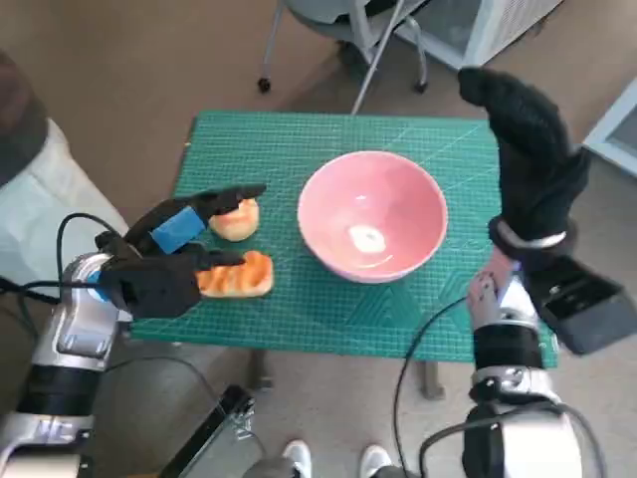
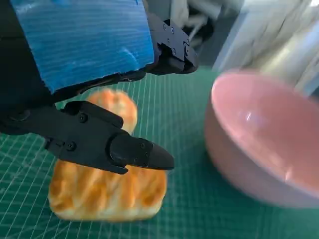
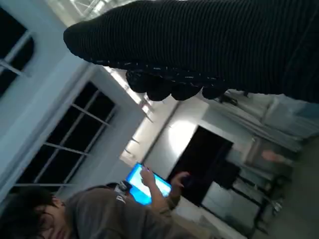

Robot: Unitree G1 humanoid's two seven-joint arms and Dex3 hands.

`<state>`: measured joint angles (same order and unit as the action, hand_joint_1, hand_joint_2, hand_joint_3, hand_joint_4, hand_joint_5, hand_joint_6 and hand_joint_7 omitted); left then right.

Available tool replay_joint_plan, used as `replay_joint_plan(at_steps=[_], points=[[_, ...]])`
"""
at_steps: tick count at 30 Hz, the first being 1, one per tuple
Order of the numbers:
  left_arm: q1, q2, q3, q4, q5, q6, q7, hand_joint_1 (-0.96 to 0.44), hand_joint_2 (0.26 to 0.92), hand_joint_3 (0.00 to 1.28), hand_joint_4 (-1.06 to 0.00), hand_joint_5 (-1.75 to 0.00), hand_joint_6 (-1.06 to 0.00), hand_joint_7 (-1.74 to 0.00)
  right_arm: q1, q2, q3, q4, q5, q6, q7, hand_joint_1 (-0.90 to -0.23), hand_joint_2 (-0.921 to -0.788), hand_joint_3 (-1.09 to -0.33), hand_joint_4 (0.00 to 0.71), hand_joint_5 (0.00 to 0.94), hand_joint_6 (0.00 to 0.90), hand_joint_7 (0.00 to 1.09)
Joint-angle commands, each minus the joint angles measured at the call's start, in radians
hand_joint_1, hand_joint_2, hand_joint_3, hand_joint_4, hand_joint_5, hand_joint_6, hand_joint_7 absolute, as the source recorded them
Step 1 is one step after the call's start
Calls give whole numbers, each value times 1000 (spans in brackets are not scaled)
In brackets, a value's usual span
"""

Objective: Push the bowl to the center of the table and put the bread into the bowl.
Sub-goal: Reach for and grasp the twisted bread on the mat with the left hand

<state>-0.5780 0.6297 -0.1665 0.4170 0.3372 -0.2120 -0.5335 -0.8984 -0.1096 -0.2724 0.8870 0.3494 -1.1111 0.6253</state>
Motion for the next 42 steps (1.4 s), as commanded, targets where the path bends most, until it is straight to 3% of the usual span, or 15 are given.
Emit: replay_joint_plan(at_steps=[1,10,18,25,30,33,35,37,38,42], points=[[-51,-2,-57,75,59,12,-10,-355,869,0,-294,0,-357,-79,32,3,12,-12,-9,-4,-21,-621,-921,-730,370,13,90,812],[-118,-21,-155,209,156,67,-29,-323,844,0,-278,0,-362,-52,41,-1,25,-20,-7,-2,-33,-617,-921,-728,374,13,93,816],[-157,-41,-239,265,224,175,-100,-288,838,0,-234,0,-356,-32,46,-4,32,-18,-18,-2,-53,-623,-921,-726,375,12,94,815],[-175,-80,-290,361,257,200,-75,-243,831,0,-212,0,-351,-21,49,-3,41,-18,-12,-1,-53,-616,-921,-726,373,10,95,814],[-170,-91,-312,418,270,162,-25,-186,830,1,-276,-27,-412,-48,51,0,47,-17,-4,-1,-48,-611,-921,-728,373,9,94,813],[-162,-80,-319,423,271,121,-5,-139,849,8,-405,-71,-525,-111,52,0,49,-16,-3,0,-47,-610,-921,-727,373,8,93,812],[-159,-71,-319,417,266,99,-4,-106,874,5,-584,-91,-560,-343,52,1,50,-15,-5,-1,-49,-608,-921,-727,373,8,92,811],[-156,-62,-314,404,258,82,-10,-228,897,81,-693,-163,-568,-826,52,1,50,-15,-8,-2,-52,-607,-921,-727,373,8,91,810],[-154,-58,-311,399,255,75,-13,-275,906,106,-699,-302,-576,-1005,52,0,51,-15,-9,-3,-54,-607,-921,-728,373,8,89,808],[-135,-39,-299,334,236,81,-51,-336,917,147,-648,-564,-575,-1250,53,0,51,-13,-11,-6,-57,-607,-921,-728,370,6,82,806]])
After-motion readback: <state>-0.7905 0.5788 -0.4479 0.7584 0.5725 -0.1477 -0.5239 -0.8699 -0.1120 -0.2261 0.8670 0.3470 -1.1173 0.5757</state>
